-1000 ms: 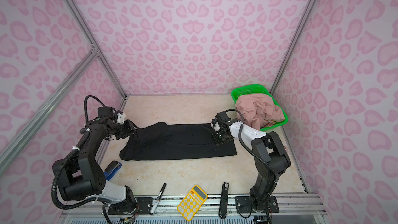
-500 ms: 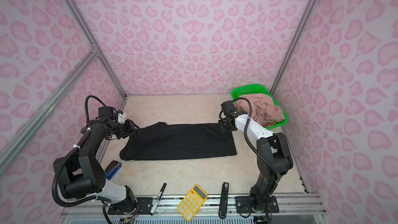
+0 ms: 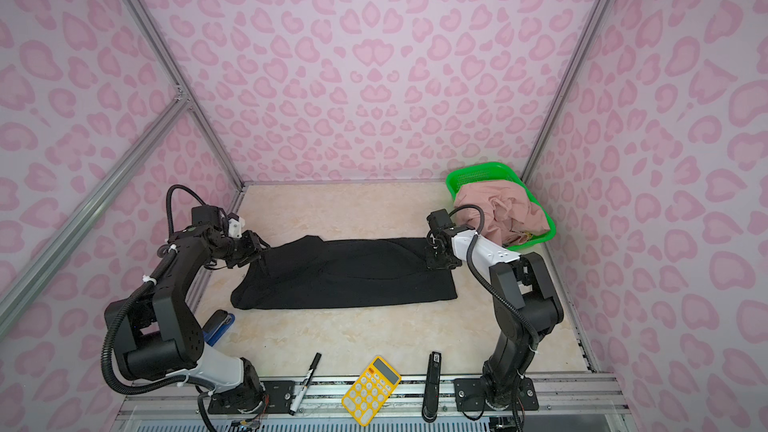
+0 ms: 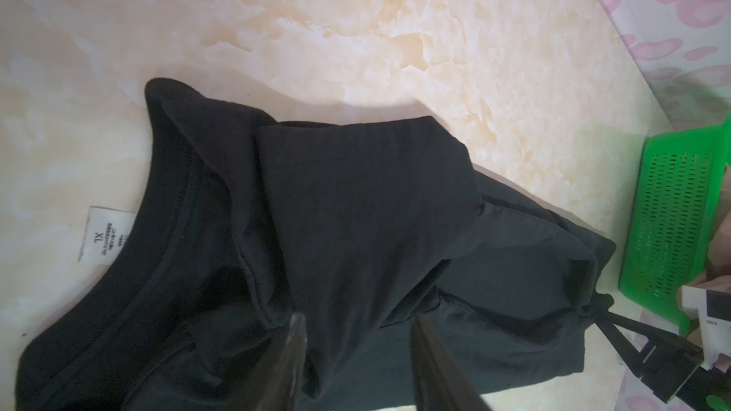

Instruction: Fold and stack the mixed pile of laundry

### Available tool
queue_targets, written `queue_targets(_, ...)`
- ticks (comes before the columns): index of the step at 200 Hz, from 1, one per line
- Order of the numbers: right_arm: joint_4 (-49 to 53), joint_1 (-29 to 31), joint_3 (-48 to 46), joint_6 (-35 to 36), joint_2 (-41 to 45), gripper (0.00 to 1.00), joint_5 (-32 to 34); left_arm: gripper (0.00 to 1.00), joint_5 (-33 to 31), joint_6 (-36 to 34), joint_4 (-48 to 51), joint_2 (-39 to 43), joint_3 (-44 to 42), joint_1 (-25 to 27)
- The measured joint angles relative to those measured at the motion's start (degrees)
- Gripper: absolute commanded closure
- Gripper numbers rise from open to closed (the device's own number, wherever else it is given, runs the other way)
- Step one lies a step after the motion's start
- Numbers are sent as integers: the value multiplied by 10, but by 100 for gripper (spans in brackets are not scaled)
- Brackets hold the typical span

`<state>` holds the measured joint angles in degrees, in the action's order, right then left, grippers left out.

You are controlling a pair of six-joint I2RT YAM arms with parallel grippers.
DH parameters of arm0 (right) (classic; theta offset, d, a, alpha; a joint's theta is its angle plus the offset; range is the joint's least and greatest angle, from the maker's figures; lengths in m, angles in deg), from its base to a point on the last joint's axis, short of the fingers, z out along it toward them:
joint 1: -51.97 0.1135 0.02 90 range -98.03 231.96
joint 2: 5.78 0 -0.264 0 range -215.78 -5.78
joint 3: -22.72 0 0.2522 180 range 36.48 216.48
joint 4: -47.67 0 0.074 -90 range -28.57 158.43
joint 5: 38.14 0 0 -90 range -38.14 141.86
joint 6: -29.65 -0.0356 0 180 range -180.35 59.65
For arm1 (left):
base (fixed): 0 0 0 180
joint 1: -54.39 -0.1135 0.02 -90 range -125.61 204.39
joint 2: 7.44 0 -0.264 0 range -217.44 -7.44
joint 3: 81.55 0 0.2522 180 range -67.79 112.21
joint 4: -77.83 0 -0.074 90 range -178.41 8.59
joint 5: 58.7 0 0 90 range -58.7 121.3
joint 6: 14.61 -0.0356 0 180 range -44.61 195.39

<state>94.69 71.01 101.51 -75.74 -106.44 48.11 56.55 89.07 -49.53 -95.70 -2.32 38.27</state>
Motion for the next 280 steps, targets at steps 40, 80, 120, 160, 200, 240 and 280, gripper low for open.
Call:
queue_targets(40,-15,-6,13,11,-9,69,-27,54,0,-2,1,0,0,0)
queue_targets(80,-22,-28,17,17,-13,100,-57,55,-1,-2,1,-9,0,0)
queue_targets(120,-21,-42,-4,35,18,100,-76,57,-2,-2,1,-10,0,0)
queue_targets(160,-9,-46,-30,45,54,100,-79,57,-6,0,1,-9,1,0)
queue_targets(200,-5,-45,-101,34,71,100,-68,51,-13,0,4,-6,1,0)
queue_targets(240,-25,-42,-136,9,71,100,-59,36,-12,0,0,-24,18,3)
queue_targets(280,-51,-37,-128,-2,59,100,-54,38,-33,-8,0,-104,96,43)
